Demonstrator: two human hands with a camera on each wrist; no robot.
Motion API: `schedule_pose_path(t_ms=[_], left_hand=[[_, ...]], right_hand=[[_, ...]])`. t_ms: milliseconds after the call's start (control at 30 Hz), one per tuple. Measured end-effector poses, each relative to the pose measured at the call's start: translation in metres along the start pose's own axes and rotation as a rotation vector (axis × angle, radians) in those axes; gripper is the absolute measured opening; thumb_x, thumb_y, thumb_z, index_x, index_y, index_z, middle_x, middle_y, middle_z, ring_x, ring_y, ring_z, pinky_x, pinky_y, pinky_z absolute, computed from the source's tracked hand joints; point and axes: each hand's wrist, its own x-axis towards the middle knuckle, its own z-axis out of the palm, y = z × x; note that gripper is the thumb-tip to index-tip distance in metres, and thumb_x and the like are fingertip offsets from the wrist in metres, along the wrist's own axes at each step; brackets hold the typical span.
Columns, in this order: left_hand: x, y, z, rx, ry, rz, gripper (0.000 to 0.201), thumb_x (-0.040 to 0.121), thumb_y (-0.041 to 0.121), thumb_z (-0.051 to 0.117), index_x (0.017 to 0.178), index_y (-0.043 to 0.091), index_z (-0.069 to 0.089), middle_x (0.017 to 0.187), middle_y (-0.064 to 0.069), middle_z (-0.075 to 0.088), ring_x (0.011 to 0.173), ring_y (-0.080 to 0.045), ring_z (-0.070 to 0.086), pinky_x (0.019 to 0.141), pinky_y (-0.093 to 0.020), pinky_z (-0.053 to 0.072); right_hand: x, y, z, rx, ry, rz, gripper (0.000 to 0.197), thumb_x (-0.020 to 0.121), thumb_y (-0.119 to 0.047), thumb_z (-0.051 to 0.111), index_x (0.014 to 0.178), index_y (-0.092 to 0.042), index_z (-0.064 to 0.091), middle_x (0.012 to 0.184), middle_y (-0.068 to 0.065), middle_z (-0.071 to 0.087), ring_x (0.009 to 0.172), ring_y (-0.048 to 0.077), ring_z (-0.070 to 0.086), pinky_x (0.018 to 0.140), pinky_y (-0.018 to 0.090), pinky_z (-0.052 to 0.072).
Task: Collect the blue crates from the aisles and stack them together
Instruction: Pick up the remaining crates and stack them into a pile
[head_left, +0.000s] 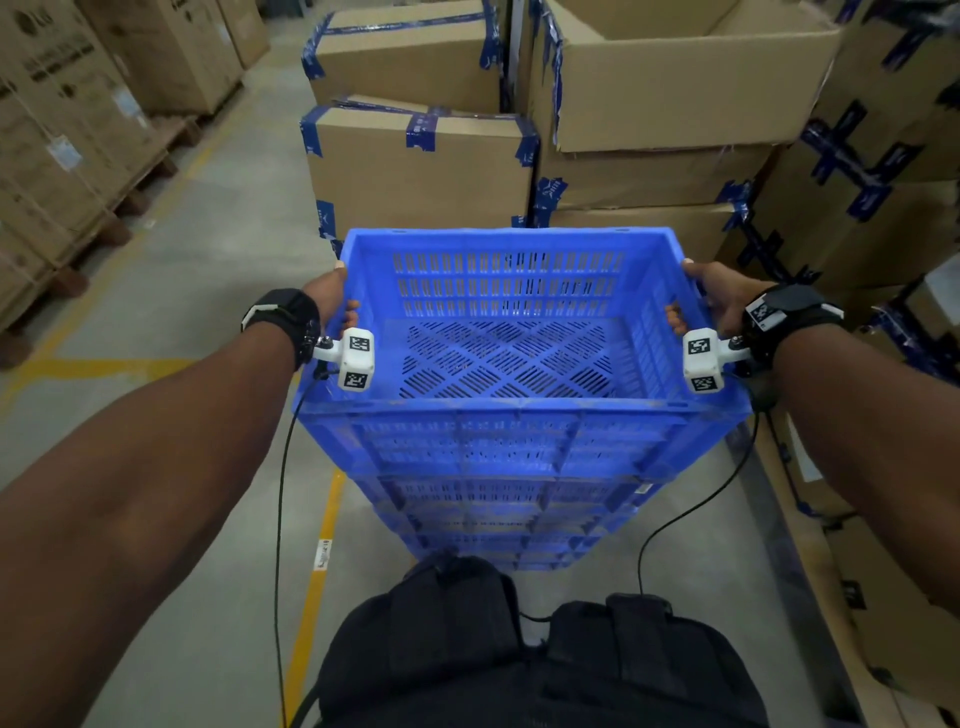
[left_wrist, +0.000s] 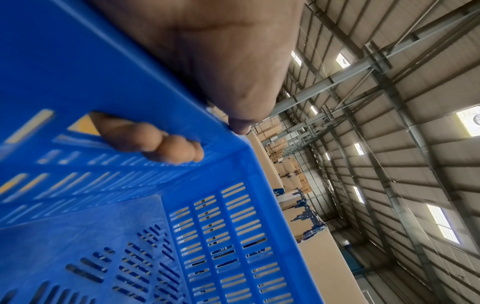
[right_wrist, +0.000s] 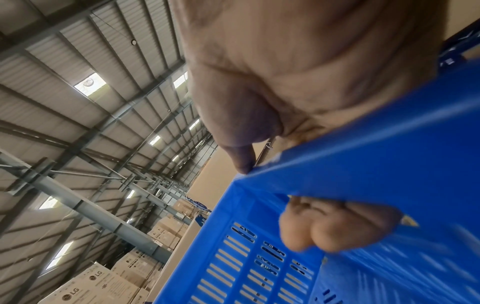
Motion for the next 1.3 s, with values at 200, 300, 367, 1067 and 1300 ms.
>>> schedule_pose_path(t_ms=[200, 300, 367, 1067, 1300], left_hand=[[-0.001, 0.018, -0.023, 0.211, 0.088, 0.032, 0.066, 0.087, 0.075, 0.037, 0.096, 0.014, 0.059, 0.08, -0.01, 0.057, 0.05, -0.023, 0.054, 0.055, -0.026, 0.045], [-0.015, 0.036, -0.028, 0.158, 0.1, 0.127, 0.071, 0.09, 0.075, 0.04, 0.124, 0.015, 0.055, 0.105, -0.002, 0.054, 0.075, -0.021, 0.052, 0.071, -0.03, 0.045], [-0.026, 0.045, -0.028, 0.13, 0.082, 0.211, 0.059, 0.095, 0.07, 0.038, 0.122, 0.019, 0.052, 0.116, -0.005, 0.048, 0.093, -0.023, 0.048, 0.083, -0.037, 0.044], [-0.233, -0.099, -0.061, 0.461, 0.81, 0.715, 0.064, 0.095, 0.053, 0.042, 0.143, 0.011, 0.052, 0.146, -0.012, 0.052, 0.139, -0.026, 0.042, 0.118, -0.037, 0.029], [-0.374, -0.215, -0.106, 0.348, 1.176, 0.446, 0.057, 0.097, 0.049, 0.048, 0.145, 0.019, 0.051, 0.149, -0.007, 0.049, 0.141, -0.02, 0.038, 0.117, -0.029, 0.026]], right_hand=[[-0.018, -0.021, -0.024, -0.103, 0.089, 0.029, 0.078, 0.096, -0.065, 0.042, 0.135, 0.003, 0.047, 0.109, 0.019, 0.065, 0.104, 0.035, 0.063, 0.082, 0.047, 0.058], [-0.04, -0.036, -0.026, -0.164, 0.148, -0.051, 0.092, 0.092, -0.07, 0.044, 0.156, -0.006, 0.026, 0.151, 0.023, 0.043, 0.14, 0.045, 0.039, 0.117, 0.055, 0.03], [-0.058, -0.042, -0.02, -0.176, 0.177, -0.138, 0.089, 0.092, -0.071, 0.043, 0.16, -0.018, 0.021, 0.16, 0.02, 0.031, 0.145, 0.046, 0.029, 0.118, 0.054, 0.025], [-0.169, 0.026, 0.178, -0.54, -0.168, -1.068, 0.066, 0.099, -0.055, 0.051, 0.156, -0.029, 0.033, 0.161, -0.012, 0.032, 0.148, 0.007, 0.026, 0.121, 0.031, 0.022], [-0.233, 0.106, 0.288, -0.712, -0.616, -1.184, 0.062, 0.099, -0.048, 0.054, 0.154, -0.025, 0.038, 0.158, -0.007, 0.039, 0.143, 0.003, 0.032, 0.113, 0.02, 0.023]])
